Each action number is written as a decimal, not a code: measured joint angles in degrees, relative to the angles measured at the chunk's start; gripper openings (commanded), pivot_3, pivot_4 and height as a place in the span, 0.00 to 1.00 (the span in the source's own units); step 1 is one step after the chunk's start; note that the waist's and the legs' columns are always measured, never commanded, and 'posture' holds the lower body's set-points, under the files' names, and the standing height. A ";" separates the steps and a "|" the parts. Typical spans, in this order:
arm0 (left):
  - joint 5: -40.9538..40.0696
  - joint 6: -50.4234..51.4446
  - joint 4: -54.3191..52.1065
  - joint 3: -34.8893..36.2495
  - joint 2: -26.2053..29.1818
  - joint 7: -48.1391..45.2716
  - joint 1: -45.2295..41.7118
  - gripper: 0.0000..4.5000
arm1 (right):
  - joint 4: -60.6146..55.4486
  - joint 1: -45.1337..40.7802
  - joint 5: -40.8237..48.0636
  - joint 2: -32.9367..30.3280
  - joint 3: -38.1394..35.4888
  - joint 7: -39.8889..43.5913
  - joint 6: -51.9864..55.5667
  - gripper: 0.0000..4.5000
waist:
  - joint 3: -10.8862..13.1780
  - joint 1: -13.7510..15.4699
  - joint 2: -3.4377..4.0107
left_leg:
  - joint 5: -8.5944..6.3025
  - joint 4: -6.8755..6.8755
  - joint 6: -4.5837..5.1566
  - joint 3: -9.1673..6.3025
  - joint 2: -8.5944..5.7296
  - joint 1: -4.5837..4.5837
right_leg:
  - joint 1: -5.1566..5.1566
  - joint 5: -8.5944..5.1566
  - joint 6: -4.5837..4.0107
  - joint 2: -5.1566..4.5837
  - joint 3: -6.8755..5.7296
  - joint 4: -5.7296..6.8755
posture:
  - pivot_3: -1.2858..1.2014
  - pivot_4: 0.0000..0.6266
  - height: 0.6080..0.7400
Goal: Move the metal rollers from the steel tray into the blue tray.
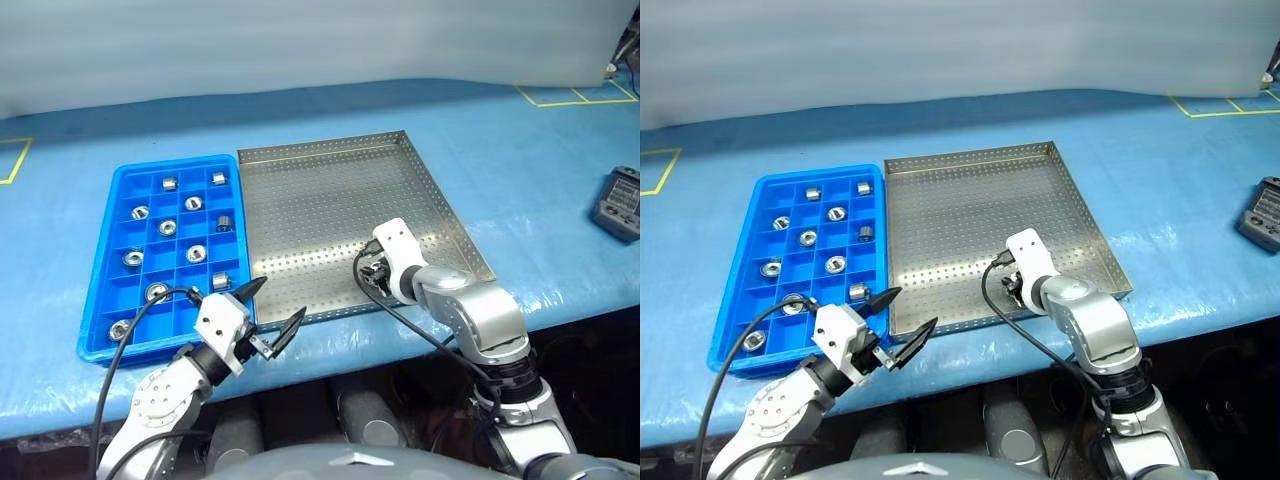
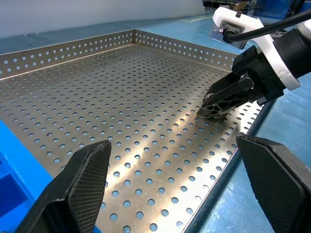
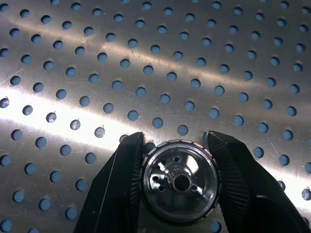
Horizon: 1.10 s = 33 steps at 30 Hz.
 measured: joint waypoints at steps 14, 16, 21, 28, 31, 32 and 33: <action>5.04 -3.46 -1.67 3.70 -5.51 9.19 3.99 1.00 | 2.69 -12.98 2.50 4.03 6.94 6.47 -12.25 0.38 | 0.05 4.30 0.03 | 0.00 -0.05 0.00 0.00 0.01 -0.02 | -0.03 -0.02 -0.03 0.02 -0.02 -0.02 | 0.59 0.24 1.00; 6.73 -5.27 -1.73 4.56 -7.19 11.38 5.30 1.00 | 5.77 -14.40 1.92 5.42 9.44 7.26 -15.46 0.38 | 0.05 5.31 0.02 | 0.00 -0.05 0.00 0.00 0.01 -0.03 | -0.03 -0.02 -0.04 0.02 -0.03 -0.03 | 0.60 0.24 1.00; 8.54 -9.20 -2.90 6.22 -10.13 14.72 9.76 1.00 | 11.45 -16.58 1.37 9.78 13.80 9.42 -21.87 0.38 | 0.07 7.68 0.04 | 0.00 -0.07 0.00 0.00 0.02 -0.05 | -0.07 -0.03 -0.06 0.01 -0.05 -0.04 | 0.63 0.24 1.00; 10.70 -16.72 -3.83 6.68 -14.02 17.52 19.21 1.00 | 17.25 -16.81 0.99 14.66 18.62 13.86 -31.02 0.38 | 0.09 10.91 0.04 | 0.00 -0.07 0.00 0.00 0.02 -0.10 | -0.10 -0.05 -0.08 -0.02 -0.07 -0.17 | 0.67 0.24 1.00; 11.20 -20.16 -3.83 6.57 -14.88 17.82 23.40 1.00 | 18.21 -15.31 1.00 15.60 20.92 16.31 -33.81 0.38 | 0.09 12.05 0.05 | -0.01 -0.11 -0.02 0.00 0.03 -0.12 | -0.10 -0.05 -0.08 -0.03 -0.09 -0.32 | 0.68 0.24 1.00; 11.21 -20.81 -3.82 6.57 -15.05 17.81 24.43 1.00 | 18.42 -14.67 1.03 15.85 21.50 16.96 -34.26 0.38 | 0.10 12.34 0.06 | -0.02 -0.12 -0.02 0.00 0.03 -0.17 | -0.10 -0.05 -0.07 -0.04 -0.10 -0.38 | 0.68 0.24 1.00; 11.24 -21.51 -3.81 6.50 -15.06 17.73 25.23 1.00 | 18.64 -14.10 1.09 16.08 21.98 17.58 -34.72 0.38 | 0.11 12.63 0.06 | -0.02 -0.12 -0.02 -0.01 0.04 -0.20 | -0.12 -0.05 -0.07 -0.05 -0.11 -0.44 | 0.68 0.24 1.00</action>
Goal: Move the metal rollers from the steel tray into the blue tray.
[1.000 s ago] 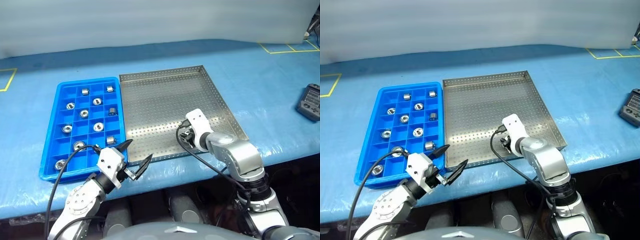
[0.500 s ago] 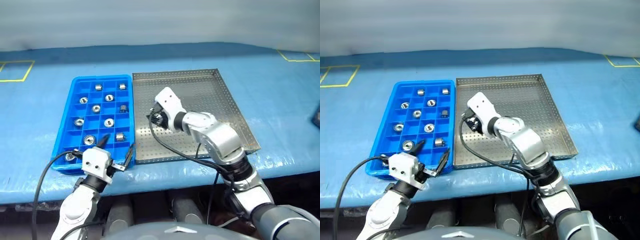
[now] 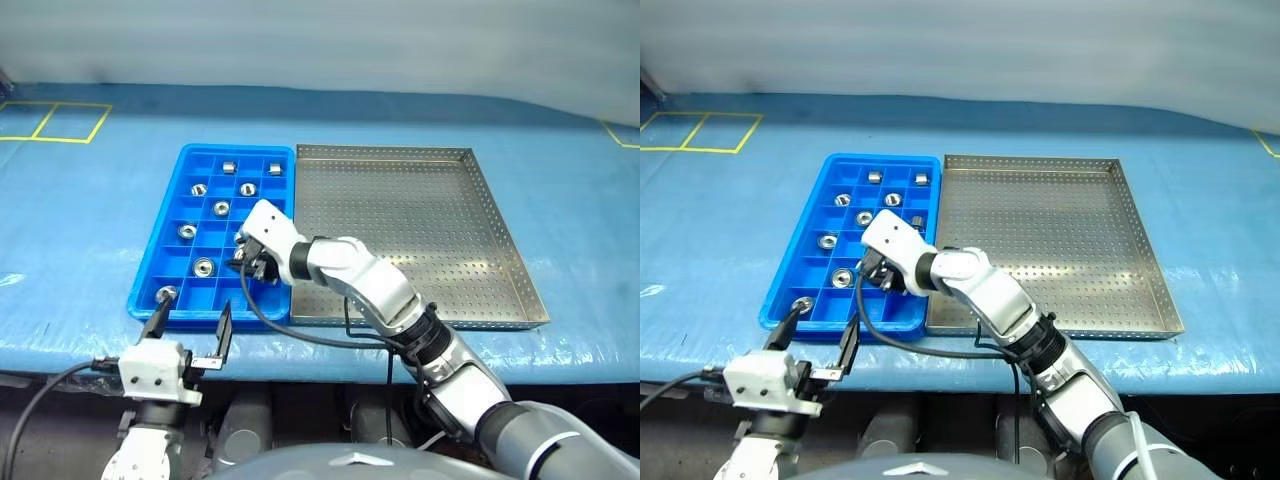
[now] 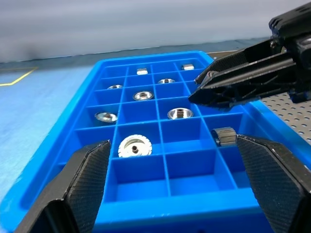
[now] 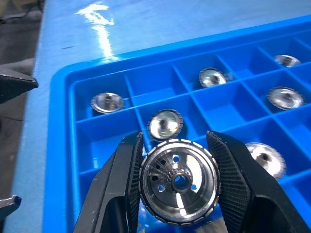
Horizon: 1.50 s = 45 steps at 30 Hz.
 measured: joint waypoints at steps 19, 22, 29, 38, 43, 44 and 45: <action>-3.73 -0.58 -0.14 -2.06 5.54 -6.51 -0.37 1.00 | 0.99 5.62 2.09 0.67 -3.45 2.48 0.16 0.99 | 0.03 1.15 0.06 | -0.18 -0.11 -0.11 0.05 0.09 -0.11 | -0.01 0.00 0.01 0.00 -0.09 -0.38 | 0.63 0.24 1.00; -5.23 2.00 -0.96 -0.89 7.58 -7.42 -2.61 1.00 | -2.82 6.13 3.35 -0.38 -6.04 2.39 0.58 0.99 | 0.06 0.77 0.11 | -0.17 -0.09 -0.11 0.08 0.09 -0.09 | 0.00 0.00 0.01 0.00 -0.09 -0.37 | 0.61 0.24 1.00; -10.59 7.63 -2.84 3.35 11.83 -10.39 -9.35 1.00 | -10.97 9.46 4.46 -4.90 -12.46 0.40 1.15 0.99 | 0.03 -1.05 0.11 | -0.17 -0.09 -0.11 0.14 0.09 -0.05 | 0.06 0.01 0.01 -0.01 -0.06 -0.35 | 0.56 0.24 1.00; -16.32 14.81 -2.69 6.87 15.71 -13.75 -17.97 1.00 | -18.37 18.74 4.42 -11.19 -18.97 -4.20 2.67 0.99 | 0.00 -4.65 0.11 | -0.17 0.05 -0.11 0.14 0.10 0.04 | 0.14 0.04 0.05 0.03 -0.02 -0.16 | 0.52 0.24 1.00; -17.61 16.73 -2.59 8.22 16.32 -14.30 -19.79 1.00 | -19.78 20.31 4.44 -12.01 -20.93 -5.83 3.56 0.99 | 0.00 -6.12 0.11 | -0.17 0.19 -0.11 0.14 0.09 0.09 | 0.16 0.04 0.05 0.04 0.00 0.04 | 0.52 0.24 1.00; -17.65 17.19 -2.59 8.21 16.32 -14.32 -20.12 1.00 | -19.97 20.33 4.46 -12.03 -21.02 -6.23 3.66 0.99 | 0.00 -6.41 0.10 | -0.17 0.22 -0.10 0.14 0.09 0.09 | 0.16 0.04 0.05 0.04 0.00 0.06 | 0.52 0.24 1.00; -17.66 17.50 -2.59 8.19 16.32 -14.36 -20.26 1.00 | -20.05 20.33 4.46 -12.04 -21.09 -6.44 3.76 0.99 | 0.00 -6.61 0.10 | -0.17 0.28 -0.11 0.13 0.08 0.08 | 0.16 0.04 0.05 0.04 0.00 0.10 | 0.52 0.24 1.00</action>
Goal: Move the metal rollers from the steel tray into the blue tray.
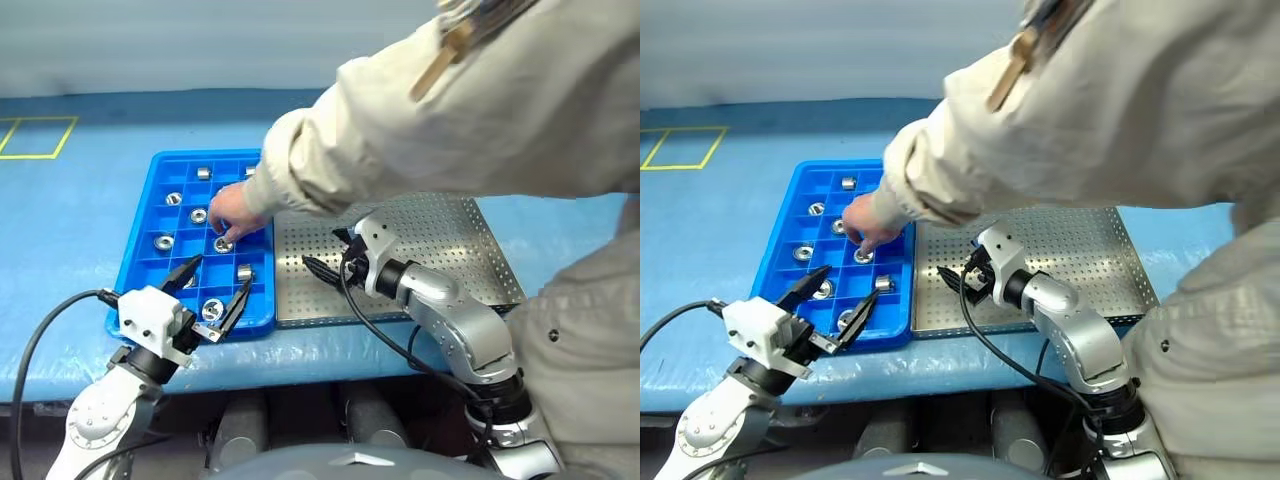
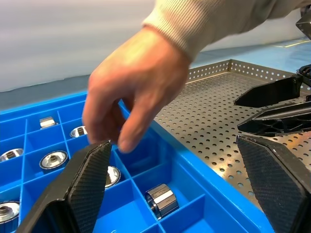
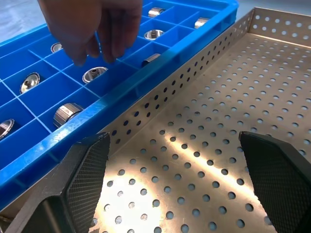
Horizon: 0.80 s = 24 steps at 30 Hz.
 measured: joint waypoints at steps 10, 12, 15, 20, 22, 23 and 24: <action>0.02 1.27 -0.01 -1.22 -0.16 -0.80 0.00 1.00 | -0.02 0.01 0.05 -0.34 -0.56 -1.11 0.20 0.99 | 0.01 -0.94 -0.01 | -0.01 0.65 0.01 -0.02 0.00 0.00 | 0.02 0.00 0.01 0.01 0.03 0.44 | 0.52 0.24 1.00; 0.01 1.28 -0.01 -1.23 -0.20 -0.91 0.22 1.00 | -0.02 0.01 0.18 -0.34 -0.54 -1.11 0.21 0.99 | 0.01 -1.08 -0.01 | -0.01 0.67 0.00 -0.01 0.00 0.00 | 0.03 0.00 0.01 0.00 0.05 0.44 | 0.52 0.24 1.00; 0.01 1.29 -0.01 -1.23 -0.29 -1.03 0.44 1.00 | -0.01 0.00 0.47 -0.36 -0.53 -1.11 0.24 0.99 | 0.01 -1.14 -0.01 | -0.01 0.65 0.01 -0.01 -0.01 -0.01 | 0.02 0.00 0.01 0.00 0.05 0.44 | 0.52 0.24 1.00; 0.00 1.29 0.00 -1.22 -0.44 -1.13 0.49 1.00 | -0.01 -0.01 0.72 -0.61 -0.52 -1.11 0.44 0.99 | 0.01 -1.14 -0.01 | -0.02 0.55 0.03 -0.01 -0.01 -0.02 | -0.03 0.00 0.01 0.01 0.05 0.44 | 0.52 0.24 1.00; -0.02 1.29 0.00 -1.22 -0.45 -1.21 0.35 1.00 | -0.01 -0.03 0.75 -0.61 -0.49 -1.11 0.79 0.99 | 0.01 -1.15 -0.01 | -0.02 0.56 0.03 -0.01 0.00 -0.02 | -0.03 0.00 0.01 0.01 0.05 0.44 | 0.52 0.24 1.00; -0.02 1.29 0.00 -1.22 -0.44 -1.29 0.26 1.00 | -0.01 -0.03 0.75 -0.63 -0.43 -1.11 0.93 0.99 | 0.01 -1.16 -0.01 | -0.02 0.57 0.03 -0.01 -0.01 -0.02 | -0.02 0.00 0.01 0.01 0.05 0.43 | 0.52 0.24 1.00; -0.02 1.29 0.00 -1.22 -0.45 -1.37 0.18 1.00 | -0.01 -0.03 0.76 -0.63 -0.36 -1.11 0.97 0.99 | 0.01 -1.18 -0.01 | -0.02 0.59 0.03 -0.01 -0.01 -0.02 | -0.02 0.00 0.01 0.01 0.05 0.43 | 0.52 0.24 1.00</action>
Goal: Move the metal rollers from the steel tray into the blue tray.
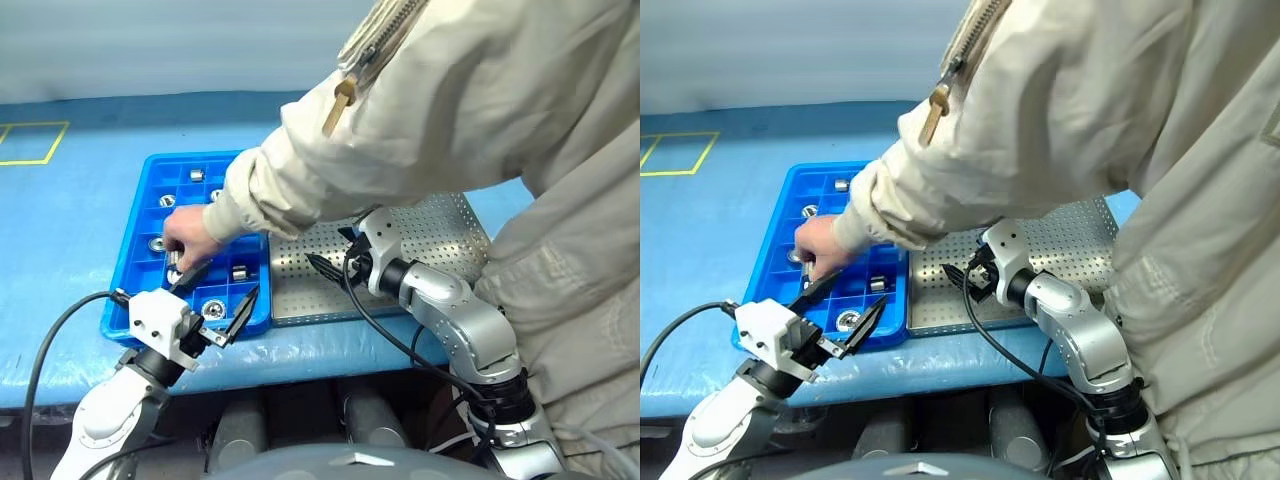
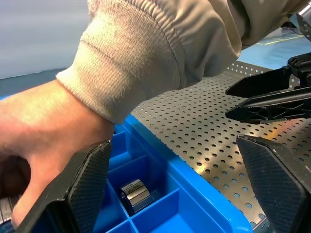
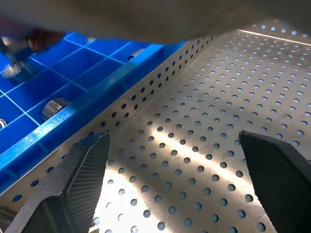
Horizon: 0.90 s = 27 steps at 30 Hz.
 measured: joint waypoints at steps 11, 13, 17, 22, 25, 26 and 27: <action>-0.04 0.00 0.03 0.01 -0.17 -0.97 -0.30 1.00 | 0.00 -0.18 0.03 -0.38 0.66 0.01 0.18 0.99 | 0.00 -0.10 0.00 | 0.00 0.01 0.00 0.00 0.00 -0.01 | -0.01 0.00 0.00 -0.01 0.00 -0.01 | 0.52 0.24 1.00; -0.04 0.00 0.03 0.00 -0.27 -1.02 -0.17 1.00 | 0.00 -0.18 0.05 -0.48 0.66 0.00 0.26 0.99 | 0.00 -0.12 0.00 | 0.00 0.01 0.00 0.00 0.00 -0.01 | -0.01 0.00 0.00 0.00 0.00 -0.01 | 0.52 0.24 1.00; -0.03 0.00 0.03 -0.03 -0.44 -1.18 0.20 1.00 | -0.01 -0.18 0.12 -0.67 0.69 0.00 0.32 0.99 | 0.00 -0.14 0.00 | 0.00 0.01 0.00 0.00 0.00 -0.01 | -0.01 0.00 0.00 0.00 0.00 -0.01 | 0.52 0.24 1.00; -0.02 -0.01 0.03 -0.03 -0.48 -1.44 0.64 1.00 | -0.01 -0.18 0.15 -0.77 0.74 -0.01 0.36 0.99 | 0.01 -0.20 -0.01 | 0.00 0.01 0.00 0.00 0.00 -0.01 | -0.02 0.00 0.00 -0.01 0.00 -0.01 | 0.52 0.24 1.00; 0.01 -0.02 0.03 -0.03 -0.51 -1.46 0.81 1.00 | -0.01 -0.18 0.15 -0.76 0.81 -0.03 0.36 0.99 | 0.01 -0.20 -0.01 | -0.01 0.00 0.00 0.00 0.00 -0.01 | -0.02 0.00 0.00 -0.01 0.00 -0.01 | 0.52 0.24 1.00; 0.01 -0.03 0.03 -0.03 -0.51 -1.46 0.89 1.00 | -0.01 -0.18 0.16 -0.73 0.86 -0.05 0.36 0.99 | 0.01 -0.20 -0.01 | -0.01 0.00 -0.01 0.00 0.00 -0.01 | -0.02 0.00 0.00 -0.01 0.00 -0.02 | 0.52 0.24 1.00; 0.02 -0.04 0.03 -0.02 -0.51 -1.46 0.92 1.00 | -0.01 -0.18 0.16 -0.71 0.96 -0.05 0.36 0.99 | 0.01 -0.19 -0.01 | -0.01 0.00 0.00 0.00 0.00 -0.01 | -0.02 0.00 0.00 -0.01 0.00 -0.02 | 0.52 0.24 1.00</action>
